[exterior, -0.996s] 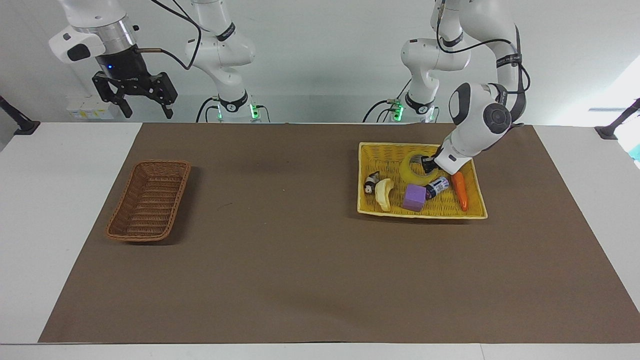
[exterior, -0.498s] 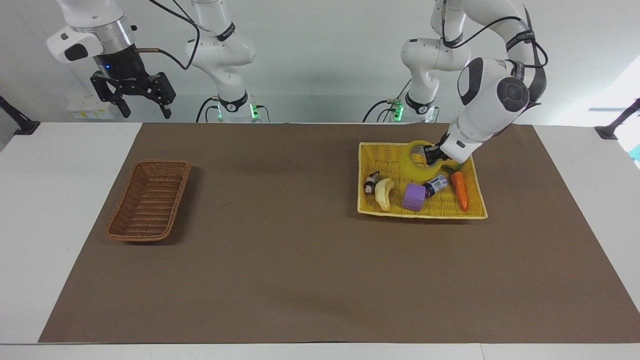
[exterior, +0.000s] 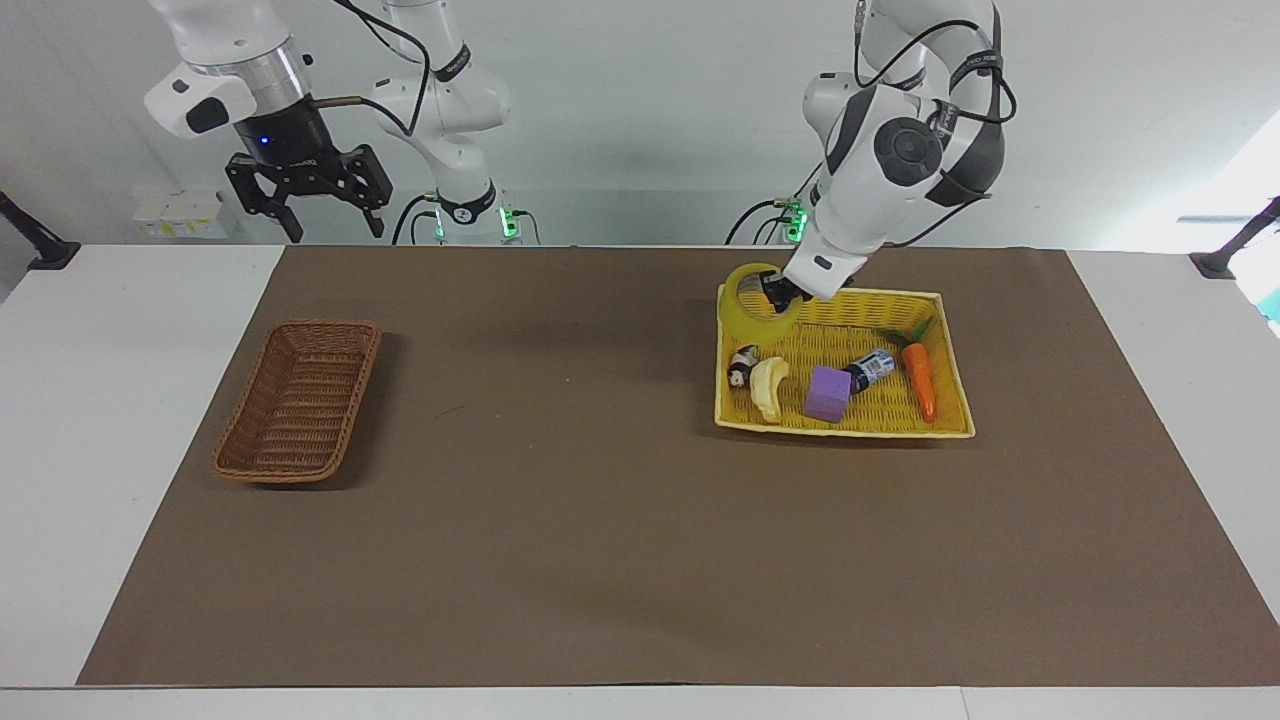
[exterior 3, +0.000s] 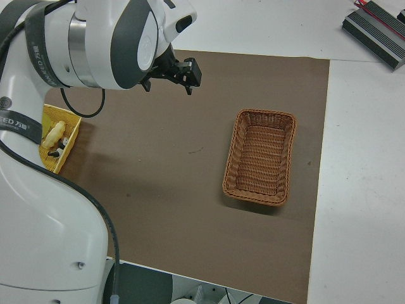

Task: Move tape to another basket

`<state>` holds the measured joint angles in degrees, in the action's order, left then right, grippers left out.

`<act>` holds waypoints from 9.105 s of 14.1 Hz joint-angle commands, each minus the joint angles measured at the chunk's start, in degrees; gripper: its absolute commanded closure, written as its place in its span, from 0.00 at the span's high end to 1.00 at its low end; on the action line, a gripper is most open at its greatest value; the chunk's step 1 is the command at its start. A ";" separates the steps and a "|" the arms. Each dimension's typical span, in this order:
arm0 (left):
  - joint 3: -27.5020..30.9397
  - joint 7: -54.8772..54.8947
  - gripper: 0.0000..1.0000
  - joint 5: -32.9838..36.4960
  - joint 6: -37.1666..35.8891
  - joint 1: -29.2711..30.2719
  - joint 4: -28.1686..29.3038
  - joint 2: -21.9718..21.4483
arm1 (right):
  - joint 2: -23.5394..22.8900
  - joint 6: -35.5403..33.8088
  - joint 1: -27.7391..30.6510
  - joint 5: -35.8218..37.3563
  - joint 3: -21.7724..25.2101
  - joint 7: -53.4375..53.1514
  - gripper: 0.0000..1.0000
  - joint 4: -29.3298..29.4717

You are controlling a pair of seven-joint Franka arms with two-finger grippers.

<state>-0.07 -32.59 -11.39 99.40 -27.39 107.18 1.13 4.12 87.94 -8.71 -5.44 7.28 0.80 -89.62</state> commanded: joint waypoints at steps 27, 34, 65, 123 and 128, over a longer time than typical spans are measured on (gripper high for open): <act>-7.75 -14.43 0.00 -24.99 41.31 -11.37 -0.30 3.17 | 2.73 11.72 -8.25 -23.39 -0.60 -3.08 0.53 -18.92; -7.84 -14.70 0.00 -27.90 45.18 -11.37 -0.92 2.91 | 2.47 10.23 -8.25 -26.64 -0.60 -8.89 0.00 -17.96; -6.96 34.08 1.00 5.92 3.44 29.75 -3.55 -3.68 | -18.35 20.07 24.27 -18.91 0.54 17.22 0.00 -14.88; -5.03 33.64 1.00 9.72 -16.43 33.37 -16.03 -4.56 | 3.53 0.82 2.56 5.17 0.19 -7.04 1.00 -4.86; -5.03 33.64 1.00 9.72 -16.43 33.37 -16.03 -4.56 | 4.31 0.39 2.39 5.09 0.10 -6.25 1.00 -5.99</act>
<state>-4.88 1.08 -2.52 84.20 5.63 91.90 -3.42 7.08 88.04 -6.68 -0.98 7.74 -5.90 -93.66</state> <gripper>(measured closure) 0.000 0.000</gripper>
